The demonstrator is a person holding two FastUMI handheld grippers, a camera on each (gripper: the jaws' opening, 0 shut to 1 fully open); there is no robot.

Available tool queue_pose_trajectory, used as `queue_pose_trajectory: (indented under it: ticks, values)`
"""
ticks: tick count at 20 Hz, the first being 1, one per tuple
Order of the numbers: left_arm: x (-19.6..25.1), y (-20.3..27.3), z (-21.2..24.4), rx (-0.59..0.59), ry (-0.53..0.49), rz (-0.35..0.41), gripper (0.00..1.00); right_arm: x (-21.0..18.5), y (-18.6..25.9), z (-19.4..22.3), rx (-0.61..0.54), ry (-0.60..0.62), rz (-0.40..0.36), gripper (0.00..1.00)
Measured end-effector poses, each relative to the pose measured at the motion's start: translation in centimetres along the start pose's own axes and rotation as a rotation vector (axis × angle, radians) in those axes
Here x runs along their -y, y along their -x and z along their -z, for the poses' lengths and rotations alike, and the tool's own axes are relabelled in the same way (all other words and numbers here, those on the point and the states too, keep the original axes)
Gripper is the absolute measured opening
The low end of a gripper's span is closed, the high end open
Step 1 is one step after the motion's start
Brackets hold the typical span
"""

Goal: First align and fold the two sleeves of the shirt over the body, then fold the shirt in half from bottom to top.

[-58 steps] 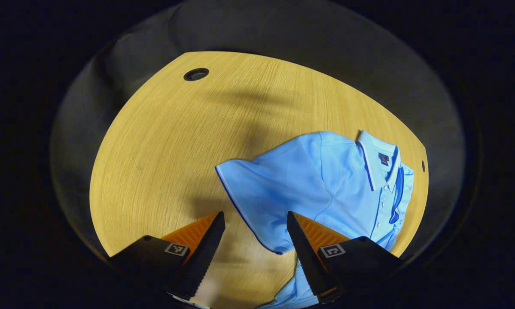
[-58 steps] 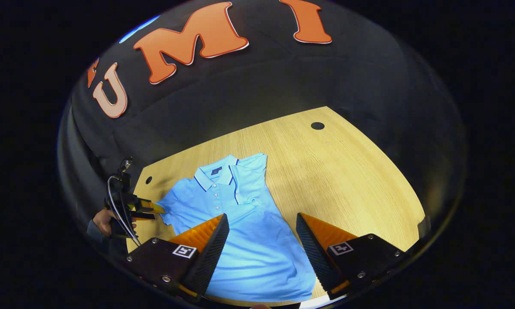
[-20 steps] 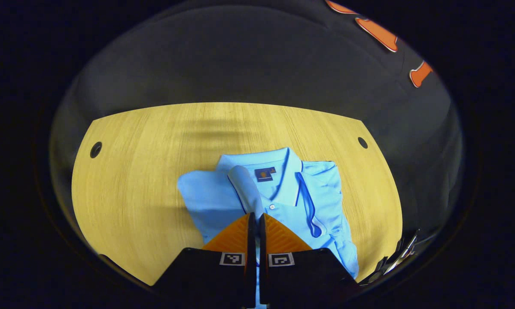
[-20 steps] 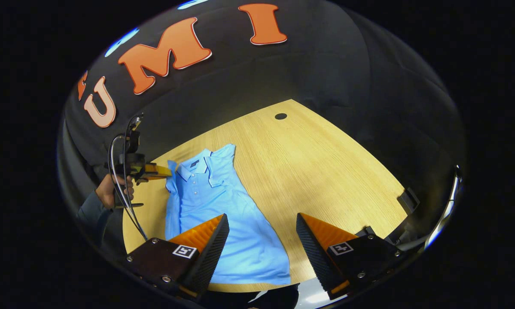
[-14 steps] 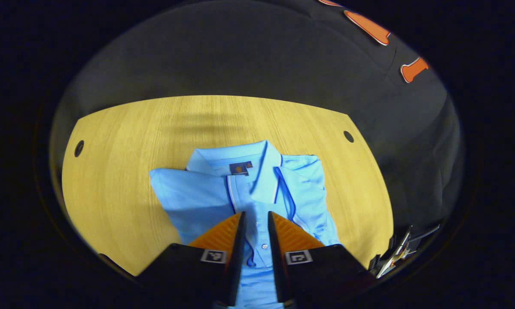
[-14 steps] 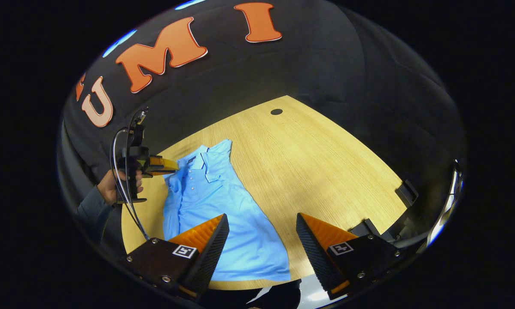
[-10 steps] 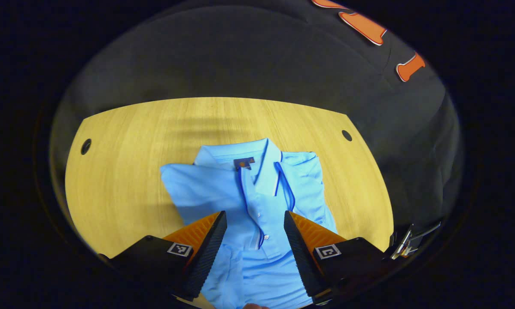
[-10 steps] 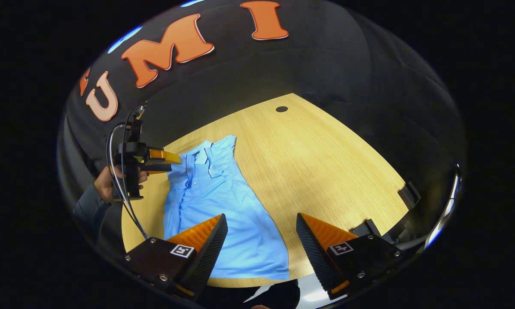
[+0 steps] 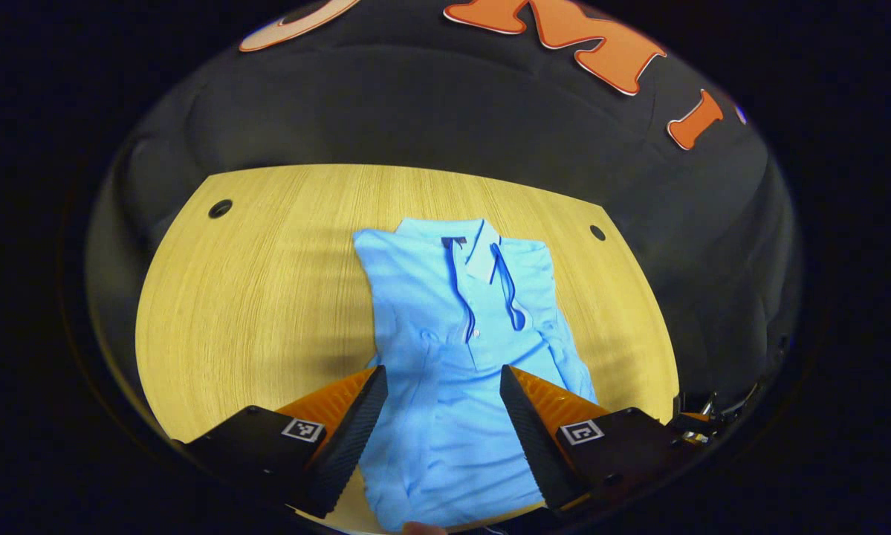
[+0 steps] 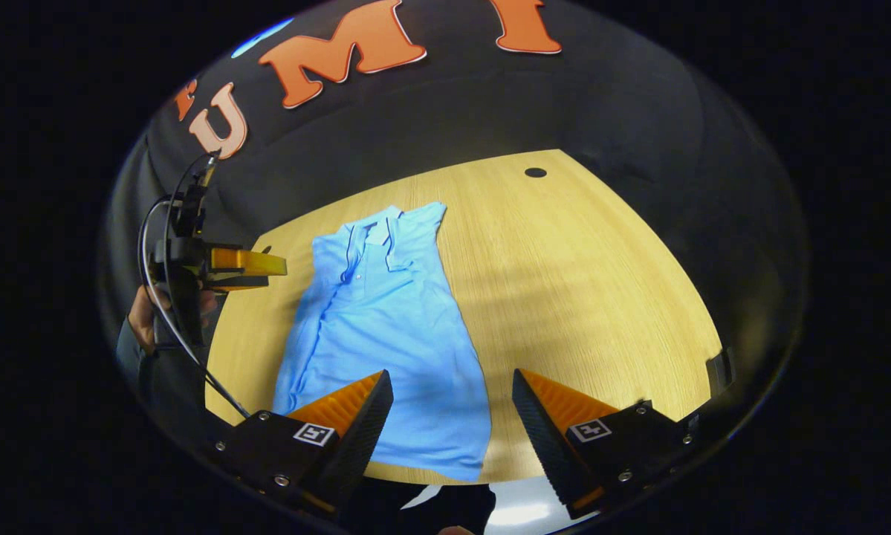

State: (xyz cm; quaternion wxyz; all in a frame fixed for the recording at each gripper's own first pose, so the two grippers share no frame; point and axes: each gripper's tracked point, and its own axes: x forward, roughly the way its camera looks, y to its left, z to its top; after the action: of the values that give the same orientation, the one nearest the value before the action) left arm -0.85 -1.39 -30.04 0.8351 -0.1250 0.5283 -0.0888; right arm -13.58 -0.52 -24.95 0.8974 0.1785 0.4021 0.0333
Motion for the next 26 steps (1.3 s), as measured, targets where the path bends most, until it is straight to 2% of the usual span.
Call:
queue_pose_trajectory:
  ticks: [9, 14, 18, 23, 26]
  values:
    - [-1.9, 4.0, 12.1, -0.073, 0.059, -0.056, 1.0, 0.4, -1.8, 6.2, -0.167, 0.113, -0.031, 0.99]
    - [-3.0, 5.1, 17.6, -0.123, 0.03, -0.101, 0.99, 0.9, -2.3, 9.0, -0.226, 0.148, -0.008, 0.99]
    - [-3.8, 5.1, 22.1, -0.177, 0.033, -0.124, 1.0, 0.5, -2.5, 11.8, -0.282, 0.141, -0.02, 0.99]
    - [-4.8, 5.3, 26.2, -0.208, 0.046, -0.123, 1.0, 0.3, -2.7, 14.1, -0.312, 0.178, -0.013, 0.99]
    - [-5.5, 4.7, 27.0, -0.206, 0.038, -0.141, 0.99, 0.1, -3.0, 14.7, -0.32, 0.186, -0.01, 0.99]
